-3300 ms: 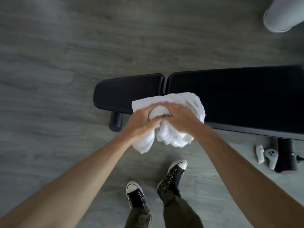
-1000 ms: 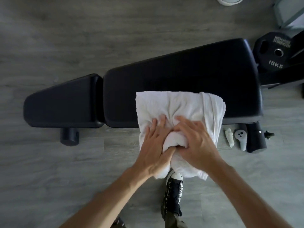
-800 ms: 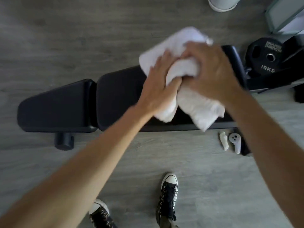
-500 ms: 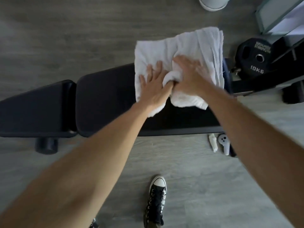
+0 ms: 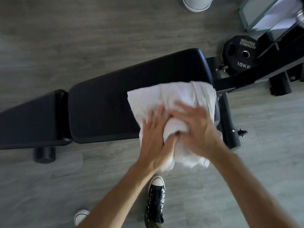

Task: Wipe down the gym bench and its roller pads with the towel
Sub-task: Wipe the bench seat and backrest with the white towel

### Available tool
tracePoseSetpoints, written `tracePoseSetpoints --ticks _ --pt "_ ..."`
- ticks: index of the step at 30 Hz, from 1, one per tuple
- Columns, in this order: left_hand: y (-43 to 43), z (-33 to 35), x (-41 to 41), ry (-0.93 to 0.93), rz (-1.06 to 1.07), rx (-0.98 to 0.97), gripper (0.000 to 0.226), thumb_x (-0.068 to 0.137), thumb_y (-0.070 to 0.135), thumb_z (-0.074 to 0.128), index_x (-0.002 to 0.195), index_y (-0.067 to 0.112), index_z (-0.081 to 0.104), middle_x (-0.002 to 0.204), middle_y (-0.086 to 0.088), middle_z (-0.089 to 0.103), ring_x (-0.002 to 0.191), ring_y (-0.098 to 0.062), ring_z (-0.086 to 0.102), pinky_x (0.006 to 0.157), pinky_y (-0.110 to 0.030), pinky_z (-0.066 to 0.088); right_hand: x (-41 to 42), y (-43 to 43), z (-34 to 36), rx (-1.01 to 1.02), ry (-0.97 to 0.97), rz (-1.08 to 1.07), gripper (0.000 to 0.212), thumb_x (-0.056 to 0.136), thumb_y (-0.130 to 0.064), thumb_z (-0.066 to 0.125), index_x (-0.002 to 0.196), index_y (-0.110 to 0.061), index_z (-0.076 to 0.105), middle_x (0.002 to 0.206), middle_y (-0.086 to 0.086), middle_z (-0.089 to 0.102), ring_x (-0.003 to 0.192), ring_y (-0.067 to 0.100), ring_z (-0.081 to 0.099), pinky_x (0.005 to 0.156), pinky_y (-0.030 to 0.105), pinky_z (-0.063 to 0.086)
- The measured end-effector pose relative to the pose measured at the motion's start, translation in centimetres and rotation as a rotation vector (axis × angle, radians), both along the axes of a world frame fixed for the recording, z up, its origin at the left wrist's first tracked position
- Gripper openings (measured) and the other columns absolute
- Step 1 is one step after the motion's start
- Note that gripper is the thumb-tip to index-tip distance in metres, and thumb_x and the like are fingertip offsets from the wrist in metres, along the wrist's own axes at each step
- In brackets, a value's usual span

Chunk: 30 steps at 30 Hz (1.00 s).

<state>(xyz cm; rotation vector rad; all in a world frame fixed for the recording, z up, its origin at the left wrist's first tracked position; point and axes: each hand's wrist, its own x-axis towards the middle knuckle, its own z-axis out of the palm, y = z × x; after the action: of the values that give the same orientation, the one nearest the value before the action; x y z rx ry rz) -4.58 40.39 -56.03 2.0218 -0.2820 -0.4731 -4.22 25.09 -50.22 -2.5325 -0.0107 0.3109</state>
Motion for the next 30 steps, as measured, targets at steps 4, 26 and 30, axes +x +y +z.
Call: tracePoseSetpoints --ticks 4,26,30 --pt "-4.9 3.2 12.2 -0.126 0.088 -0.075 0.062 0.098 0.042 0.039 0.159 0.031 0.034 0.171 -0.002 0.032 0.161 -0.028 0.019 0.130 -0.046 0.006 11.8 -5.1 3.8 0.007 -0.149 -0.097 0.063 0.079 -0.024 0.067 0.141 -0.022 0.058 0.149 0.007 0.054 0.140 0.024 0.046 0.119 0.031 0.030" --pt "-4.2 -3.0 0.2 -0.083 -0.457 0.319 0.071 0.097 0.057 0.019 0.166 0.040 0.010 0.177 0.006 -0.007 0.161 -0.021 -0.021 0.127 -0.054 -0.016 -3.9 -3.1 -4.0 -0.306 0.064 -0.285 0.051 0.074 -0.012 0.074 0.122 -0.014 0.056 0.161 -0.002 0.033 0.146 0.033 0.027 0.091 0.054 0.054" --pt "-1.2 -1.6 -3.0 -0.003 -0.587 0.367 0.064 0.103 0.045 0.023 0.166 0.034 0.014 0.178 0.001 0.004 0.163 -0.026 -0.011 0.128 -0.058 -0.008 -8.5 0.2 -4.1 -0.134 0.127 -0.393 0.038 0.071 -0.005 0.073 0.107 -0.009 0.064 0.133 0.009 0.062 0.120 0.035 0.056 0.092 0.044 0.051"
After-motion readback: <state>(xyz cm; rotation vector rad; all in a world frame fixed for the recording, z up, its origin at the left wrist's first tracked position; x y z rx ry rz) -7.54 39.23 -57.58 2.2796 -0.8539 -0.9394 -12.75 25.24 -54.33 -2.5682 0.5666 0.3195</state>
